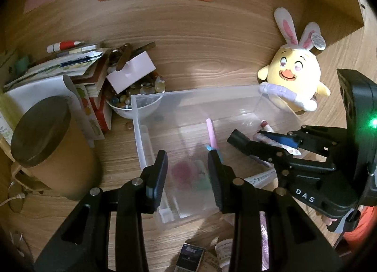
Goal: Organize objects
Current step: 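Carry the bracelet and jar into the clear bin and release both, then grasp the blue Max box with the left gripper while the right grasps the white stick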
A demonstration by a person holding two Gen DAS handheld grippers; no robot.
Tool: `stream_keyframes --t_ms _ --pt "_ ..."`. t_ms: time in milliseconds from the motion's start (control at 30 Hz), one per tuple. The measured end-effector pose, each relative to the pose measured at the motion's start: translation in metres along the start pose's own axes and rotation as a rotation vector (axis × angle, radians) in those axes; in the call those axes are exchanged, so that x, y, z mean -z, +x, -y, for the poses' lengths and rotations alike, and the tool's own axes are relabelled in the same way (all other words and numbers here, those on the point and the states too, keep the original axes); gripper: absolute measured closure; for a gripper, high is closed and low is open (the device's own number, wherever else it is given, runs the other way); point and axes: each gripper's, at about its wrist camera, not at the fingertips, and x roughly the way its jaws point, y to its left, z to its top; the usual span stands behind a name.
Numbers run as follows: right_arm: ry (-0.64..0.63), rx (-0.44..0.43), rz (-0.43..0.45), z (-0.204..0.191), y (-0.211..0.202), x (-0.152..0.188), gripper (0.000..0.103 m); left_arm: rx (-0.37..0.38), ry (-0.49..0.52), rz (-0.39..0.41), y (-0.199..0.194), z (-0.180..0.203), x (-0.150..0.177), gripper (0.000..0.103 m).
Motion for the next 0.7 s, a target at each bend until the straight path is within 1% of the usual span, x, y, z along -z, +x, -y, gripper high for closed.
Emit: stream_keyframes --t_ms 67,100,133,200,267,367,400,433,500,533,600,700 --pt "0.006 -0.011 -0.006 0.0 -0.005 0.0 0.073 0.0 0.002 0.001 -0.002 0.001 0.0 0.068" --pt "0.009 -0.021 -0.009 0.0 -0.005 0.0 0.062 0.002 0.005 0.002 -0.003 0.002 0.001 0.068" --pt "0.016 -0.032 -0.006 0.001 -0.008 0.0 0.056 0.004 0.006 0.005 -0.006 0.003 0.001 0.067" --pt "0.02 -0.029 0.009 0.0 -0.016 0.003 0.056 0.005 0.006 0.015 -0.012 0.004 0.001 0.062" --pt "0.015 -0.023 0.024 -0.002 -0.025 0.004 0.056 0.003 -0.002 0.031 -0.019 0.004 0.002 0.046" --pt "0.014 -0.01 0.051 -0.004 -0.042 0.008 0.056 -0.023 -0.01 0.071 -0.035 0.002 0.003 0.031" --pt "0.014 -0.005 0.062 -0.004 -0.048 0.01 0.055 -0.029 -0.011 0.077 -0.038 0.001 0.004 0.029" --pt "0.014 0.001 0.072 -0.005 -0.054 0.012 0.052 -0.032 -0.012 0.082 -0.042 0.0 0.005 0.025" --pt "0.016 0.014 0.101 -0.006 -0.067 0.018 0.046 -0.041 -0.015 0.093 -0.051 -0.002 0.009 0.023" --pt "0.016 0.017 0.113 -0.007 -0.073 0.021 0.045 -0.049 -0.015 0.096 -0.055 -0.004 0.012 0.023" --pt "0.016 0.029 0.127 -0.009 -0.082 0.03 0.045 -0.053 -0.016 0.095 -0.06 -0.007 0.018 0.023" --pt "0.029 0.033 0.12 -0.01 -0.089 0.045 0.045 -0.064 -0.022 0.083 -0.066 -0.015 0.031 0.023"
